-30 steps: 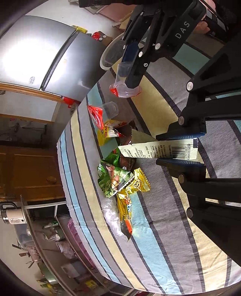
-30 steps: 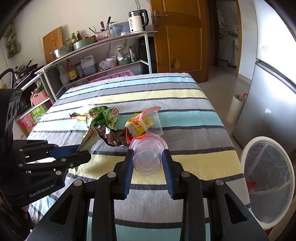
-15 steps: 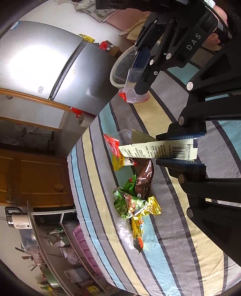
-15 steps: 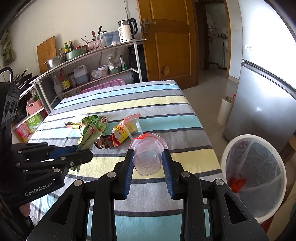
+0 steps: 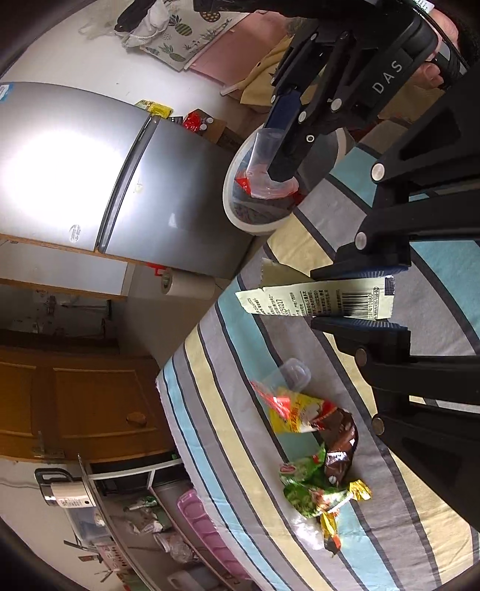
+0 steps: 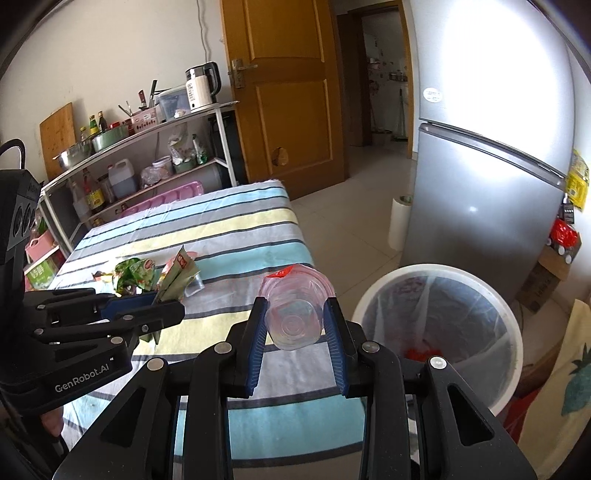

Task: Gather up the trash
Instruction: 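Carry the strip and the cup over the wastebasket with both tools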

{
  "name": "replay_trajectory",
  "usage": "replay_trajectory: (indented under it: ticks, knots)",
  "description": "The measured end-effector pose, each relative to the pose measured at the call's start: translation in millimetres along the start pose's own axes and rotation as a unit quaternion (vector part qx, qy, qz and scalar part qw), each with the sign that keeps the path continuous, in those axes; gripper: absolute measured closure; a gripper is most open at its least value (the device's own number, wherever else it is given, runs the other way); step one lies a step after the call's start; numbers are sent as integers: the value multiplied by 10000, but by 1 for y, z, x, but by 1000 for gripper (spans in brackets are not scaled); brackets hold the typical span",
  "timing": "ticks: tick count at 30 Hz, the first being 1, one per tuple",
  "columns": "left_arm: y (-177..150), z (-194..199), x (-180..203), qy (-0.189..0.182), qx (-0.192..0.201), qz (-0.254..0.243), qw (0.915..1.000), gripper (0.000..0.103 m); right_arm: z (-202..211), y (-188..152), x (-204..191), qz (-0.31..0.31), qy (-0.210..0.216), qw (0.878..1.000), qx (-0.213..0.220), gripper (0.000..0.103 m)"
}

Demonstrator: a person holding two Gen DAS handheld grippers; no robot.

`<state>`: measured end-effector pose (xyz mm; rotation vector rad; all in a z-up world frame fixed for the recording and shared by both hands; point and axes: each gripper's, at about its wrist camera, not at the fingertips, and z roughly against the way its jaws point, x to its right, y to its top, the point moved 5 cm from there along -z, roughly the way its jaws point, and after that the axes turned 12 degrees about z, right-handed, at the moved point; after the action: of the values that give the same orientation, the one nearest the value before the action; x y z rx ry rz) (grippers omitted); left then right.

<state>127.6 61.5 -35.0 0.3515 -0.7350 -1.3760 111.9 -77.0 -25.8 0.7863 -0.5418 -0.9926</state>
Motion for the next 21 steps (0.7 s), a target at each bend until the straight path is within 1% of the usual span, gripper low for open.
replay_trajectory:
  ticks: [3, 6, 14, 19, 21]
  knots:
    - [4, -8, 25, -30, 22, -228, 9997, 84, 9, -4, 22, -125, -200, 9997, 14, 71]
    - [5, -18, 48, -202, -69, -358, 9991, 84, 16, -9, 43, -248, -378, 9990, 5, 71]
    - [10, -42, 104, -474, -140, -688, 9964, 84, 30, -25, 93, -528, -782, 9955, -71, 71]
    - [8, -61, 130, -545, -274, -848, 9945, 84, 34, -37, 118, -664, -959, 9930, -179, 71]
    - [5, -70, 139, -495, -322, -937, 9939, 84, 31, -40, 126, -713, -1020, 9919, -239, 71]
